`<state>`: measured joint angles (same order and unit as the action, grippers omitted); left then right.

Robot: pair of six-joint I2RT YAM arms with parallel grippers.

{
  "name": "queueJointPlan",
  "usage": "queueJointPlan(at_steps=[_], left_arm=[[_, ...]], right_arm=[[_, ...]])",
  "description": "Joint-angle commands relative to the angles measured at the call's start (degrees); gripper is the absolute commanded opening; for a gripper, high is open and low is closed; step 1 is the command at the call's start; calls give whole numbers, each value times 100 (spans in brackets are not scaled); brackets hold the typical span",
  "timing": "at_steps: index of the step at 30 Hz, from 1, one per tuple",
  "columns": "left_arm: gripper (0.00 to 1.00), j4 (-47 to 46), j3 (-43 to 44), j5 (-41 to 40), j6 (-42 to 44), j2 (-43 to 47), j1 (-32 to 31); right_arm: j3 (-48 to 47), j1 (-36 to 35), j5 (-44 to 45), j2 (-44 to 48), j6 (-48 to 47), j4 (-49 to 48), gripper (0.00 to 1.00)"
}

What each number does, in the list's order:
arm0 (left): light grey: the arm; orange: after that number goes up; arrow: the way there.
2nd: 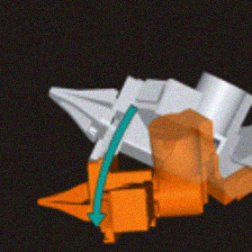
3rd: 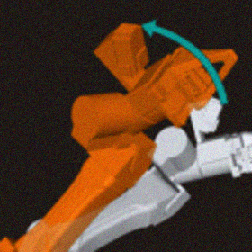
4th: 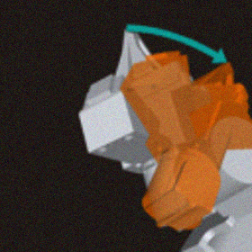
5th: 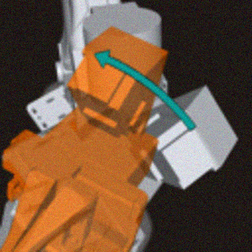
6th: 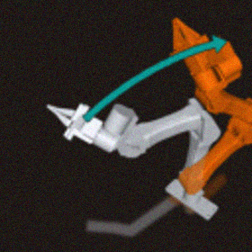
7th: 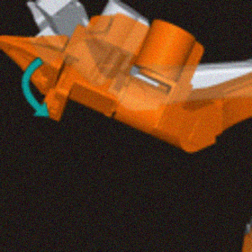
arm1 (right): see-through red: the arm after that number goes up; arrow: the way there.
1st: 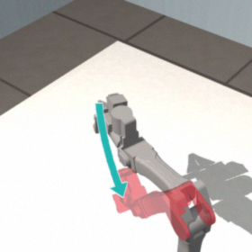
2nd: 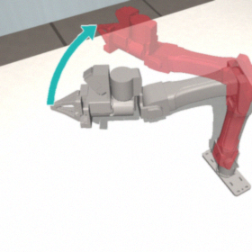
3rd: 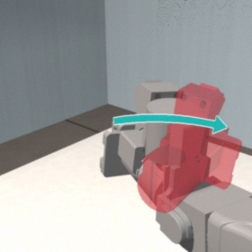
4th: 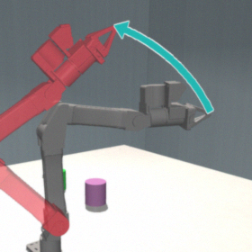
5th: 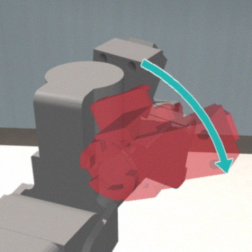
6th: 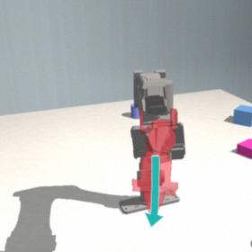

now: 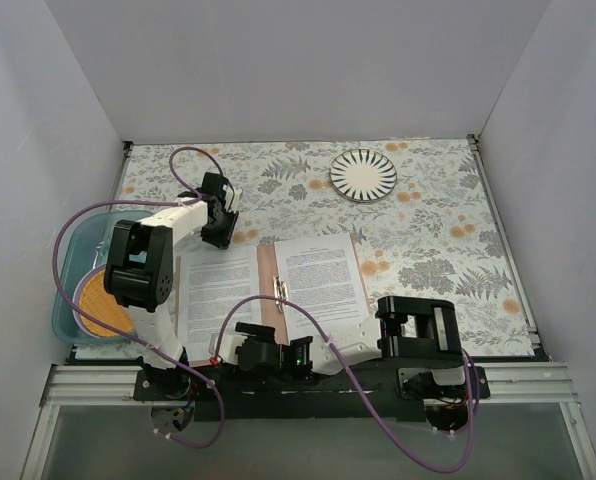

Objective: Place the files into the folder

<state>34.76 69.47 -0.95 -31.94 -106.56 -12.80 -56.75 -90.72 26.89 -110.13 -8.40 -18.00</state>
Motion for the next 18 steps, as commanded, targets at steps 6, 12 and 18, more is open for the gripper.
queueJointPlan(at_steps=[6,12,18], left_arm=[[24,1234,39,315,22,-93,-3],[28,2112,1611,184,48,302,5],[40,2772,3878,-344,101,435,128]], right_arm=[[-302,-34,580,-282,225,-731,44],[295,-16,1010,728,558,-582,15],[981,-16,1388,1783,1033,-240,1]])
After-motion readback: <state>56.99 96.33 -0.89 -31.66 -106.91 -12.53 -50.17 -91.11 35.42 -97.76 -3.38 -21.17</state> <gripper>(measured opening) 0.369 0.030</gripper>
